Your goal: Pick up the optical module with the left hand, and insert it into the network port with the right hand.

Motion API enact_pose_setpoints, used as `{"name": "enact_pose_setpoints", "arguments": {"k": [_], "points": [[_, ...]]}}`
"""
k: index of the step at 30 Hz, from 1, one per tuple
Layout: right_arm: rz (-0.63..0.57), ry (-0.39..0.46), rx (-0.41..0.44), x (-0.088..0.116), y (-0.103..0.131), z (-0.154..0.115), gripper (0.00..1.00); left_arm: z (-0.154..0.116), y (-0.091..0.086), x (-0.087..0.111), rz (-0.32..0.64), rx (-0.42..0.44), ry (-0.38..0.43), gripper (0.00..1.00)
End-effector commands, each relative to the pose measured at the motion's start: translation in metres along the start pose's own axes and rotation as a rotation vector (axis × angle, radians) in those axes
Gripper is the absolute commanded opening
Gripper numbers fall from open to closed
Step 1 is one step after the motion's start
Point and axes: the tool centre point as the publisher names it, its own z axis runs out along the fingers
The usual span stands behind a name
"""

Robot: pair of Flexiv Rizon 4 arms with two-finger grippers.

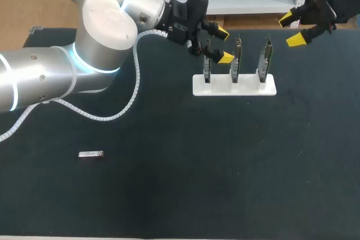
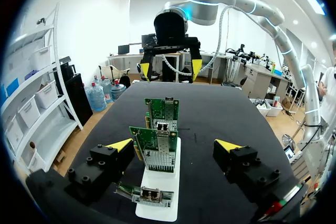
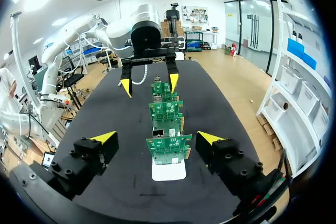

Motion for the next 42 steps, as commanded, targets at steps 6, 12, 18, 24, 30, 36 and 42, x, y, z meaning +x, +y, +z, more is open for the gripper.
{"name": "enact_pose_setpoints", "arguments": {"k": [6,12,18,24,30,36,42], "points": [[0.000,0.000,0.004,0.000,0.002,0.000,1.00,0.001,0.001,-0.001,-0.002,0.002,0.004,1.00],[0.000,0.000,0.004,0.000,0.002,0.000,1.00,-0.006,0.002,-0.001,0.001,-0.004,-0.017,1.00],[0.000,0.000,0.004,0.000,0.002,0.000,1.00,-0.021,0.005,-0.009,0.039,-0.023,-0.034,1.00],[0.000,0.000,0.004,0.000,0.002,0.000,1.00,-0.060,0.010,-0.024,0.106,-0.109,-0.025,1.00],[0.000,0.000,0.004,0.000,0.002,0.000,1.00,-0.114,0.007,-0.030,0.171,-0.206,0.024,1.00],[0.000,0.000,0.004,0.000,0.002,0.000,1.00,-0.172,-0.017,-0.013,0.212,-0.311,0.186,1.00],[0.000,0.000,0.004,0.000,0.002,0.000,1.00,-0.213,-0.057,0.019,0.261,-0.406,0.424,1.00]]}}
